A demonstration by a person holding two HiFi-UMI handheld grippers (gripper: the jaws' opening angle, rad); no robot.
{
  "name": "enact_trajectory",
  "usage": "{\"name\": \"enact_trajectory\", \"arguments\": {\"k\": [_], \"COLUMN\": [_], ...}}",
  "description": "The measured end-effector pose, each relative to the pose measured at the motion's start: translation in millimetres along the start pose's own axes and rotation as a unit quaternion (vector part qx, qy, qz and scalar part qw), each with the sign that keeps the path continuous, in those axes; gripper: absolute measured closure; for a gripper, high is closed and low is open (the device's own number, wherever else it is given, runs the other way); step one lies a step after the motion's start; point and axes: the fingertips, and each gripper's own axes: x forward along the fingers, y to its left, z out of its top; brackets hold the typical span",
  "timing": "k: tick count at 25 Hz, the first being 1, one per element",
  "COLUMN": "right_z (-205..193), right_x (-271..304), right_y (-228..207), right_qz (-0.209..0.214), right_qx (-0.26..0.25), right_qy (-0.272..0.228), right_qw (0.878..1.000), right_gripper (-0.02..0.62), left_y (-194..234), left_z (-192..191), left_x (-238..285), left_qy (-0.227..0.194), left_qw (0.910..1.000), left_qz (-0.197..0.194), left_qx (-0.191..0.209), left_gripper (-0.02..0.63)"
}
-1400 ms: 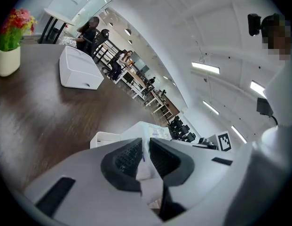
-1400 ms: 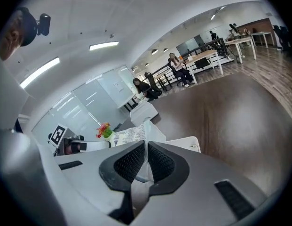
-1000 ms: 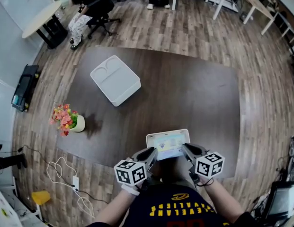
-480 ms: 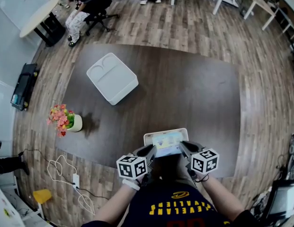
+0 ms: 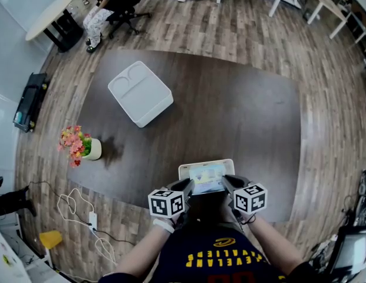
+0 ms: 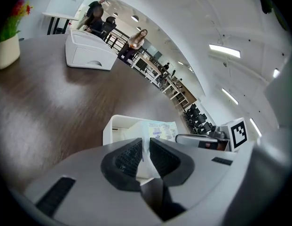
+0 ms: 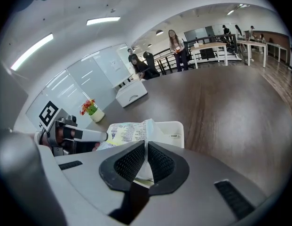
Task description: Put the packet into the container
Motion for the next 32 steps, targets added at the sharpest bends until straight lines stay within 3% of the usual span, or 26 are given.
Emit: {"name": "enact_trajectory", "arguments": {"k": [15, 22, 25, 27, 32], "right_z": [-2.3, -2.1, 2.7, 7.8, 25.8], "right_x": [10.4, 12.2, 10.9, 7.1, -9.2], "right_y": [-4.0, -1.6, -1.3, -1.5, -0.2], "right_qz": [-0.014, -0.019, -0.021, -0.026, -0.037], "right_qx": [0.001, -0.002, -0.003, -0.004, -0.007], "right_qy": [0.017, 0.005, -0.008, -0.022, -0.063], "right_qw": [1.0, 1.0, 1.0, 0.999, 0.997], "right_gripper": [0.568, 0.568, 0.553, 0.503, 0.483], "left_y": [11.0, 15.2, 16.7, 14.4, 5.8], "left_z": [-1.2, -1.0, 1.3, 3.7, 8.9], "left_x": [7.8, 6.7, 3.6, 0.7, -13.1], "left_qy": [0.013, -0.004, -0.005, -0.007, -0.023], "left_qw": [0.9993, 0.9987, 0.9981, 0.9981, 0.9982], "left_qz": [0.028, 0.05, 0.061, 0.062, 0.056], "left_qx": [-0.019, -0.014, -0.009, -0.004, -0.001], "left_gripper": [0.552, 0.55, 0.501, 0.454, 0.445]}}
